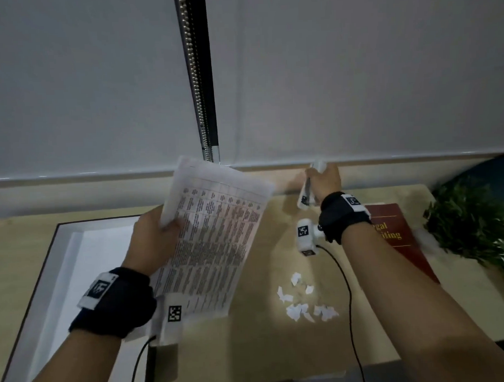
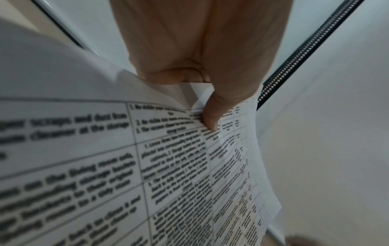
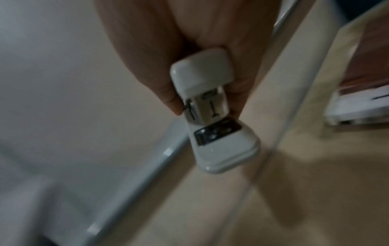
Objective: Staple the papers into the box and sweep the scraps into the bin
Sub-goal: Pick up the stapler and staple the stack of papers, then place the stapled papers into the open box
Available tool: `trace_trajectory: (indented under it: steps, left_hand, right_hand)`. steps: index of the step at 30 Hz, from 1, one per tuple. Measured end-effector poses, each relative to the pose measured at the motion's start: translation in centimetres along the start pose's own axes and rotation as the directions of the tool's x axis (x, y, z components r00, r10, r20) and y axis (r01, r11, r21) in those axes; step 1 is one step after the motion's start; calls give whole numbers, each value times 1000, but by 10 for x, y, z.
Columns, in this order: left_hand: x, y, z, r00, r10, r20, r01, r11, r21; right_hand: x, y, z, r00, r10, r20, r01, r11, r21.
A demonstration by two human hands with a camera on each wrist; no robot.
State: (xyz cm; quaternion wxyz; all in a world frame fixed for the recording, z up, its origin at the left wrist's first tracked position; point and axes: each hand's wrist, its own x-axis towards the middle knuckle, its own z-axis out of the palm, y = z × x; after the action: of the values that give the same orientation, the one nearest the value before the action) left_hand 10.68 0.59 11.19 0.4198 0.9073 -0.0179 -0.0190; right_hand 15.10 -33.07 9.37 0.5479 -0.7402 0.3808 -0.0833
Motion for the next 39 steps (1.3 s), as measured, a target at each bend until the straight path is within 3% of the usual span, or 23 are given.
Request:
trace_trajectory:
  steps: [3, 6, 12, 14, 16, 17, 18, 19, 21, 22, 26, 31, 35, 39]
  left_hand:
    - [3, -2, -5, 1000, 3, -5, -4, 997, -81]
    - [3, 1, -5, 1000, -9, 14, 11, 988, -153]
    - [4, 7, -6, 996, -83, 33, 88, 969, -229]
    - [3, 9, -11, 996, -81, 44, 89, 967, -240]
    - [1, 11, -20, 997, -63, 46, 73, 962, -263]
    - [0, 12, -25, 997, -60, 41, 69, 955, -288]
    - [0, 12, -32, 997, -69, 31, 76, 946, -316]
    - [-1, 11, -40, 996, -89, 23, 92, 933, -348]
    - [-2, 8, -58, 990, -136, 29, 136, 908, -396]
    - [-2, 4, -68, 987, -158, 30, 157, 900, -406]
    - [-7, -40, -111, 971, -236, -41, 200, 892, -406]
    - [-55, -126, -145, 896, -444, -3, 424, 859, -287]
    - [-106, -178, -144, 896, -441, -40, 436, 894, -100]
    - [-126, -220, -121, 897, -430, -100, 439, 894, 94]
  right_hand:
    - [16, 54, 6, 999, 34, 22, -26, 951, -309]
    - [32, 100, 21, 995, 55, 78, 0, 819, -573]
    - [40, 142, 35, 990, 132, 46, -48, 632, -773]
    - [28, 129, 38, 996, 80, 35, -25, 646, -763]
    - [1, 101, 41, 986, -58, 156, 133, 836, -532]
    - [-20, 83, 42, 953, -111, 281, 190, 943, -274]
    - [-45, 67, 43, 892, -127, 434, 151, 988, -21]
    - [-68, 54, 45, 798, -137, 586, 81, 989, 121]
    - [-113, 38, 52, 616, -164, 770, 40, 983, 178]
    - [-134, 34, 58, 577, -184, 796, 60, 981, 183]
    - [-191, 31, 102, 627, -219, 748, 73, 972, 224]
    - [-247, 53, 172, 669, -90, 738, 8, 993, 114]
    - [-282, 85, 219, 666, 77, 742, -24, 996, -82]
    - [-303, 105, 242, 672, 164, 723, -22, 979, -201]
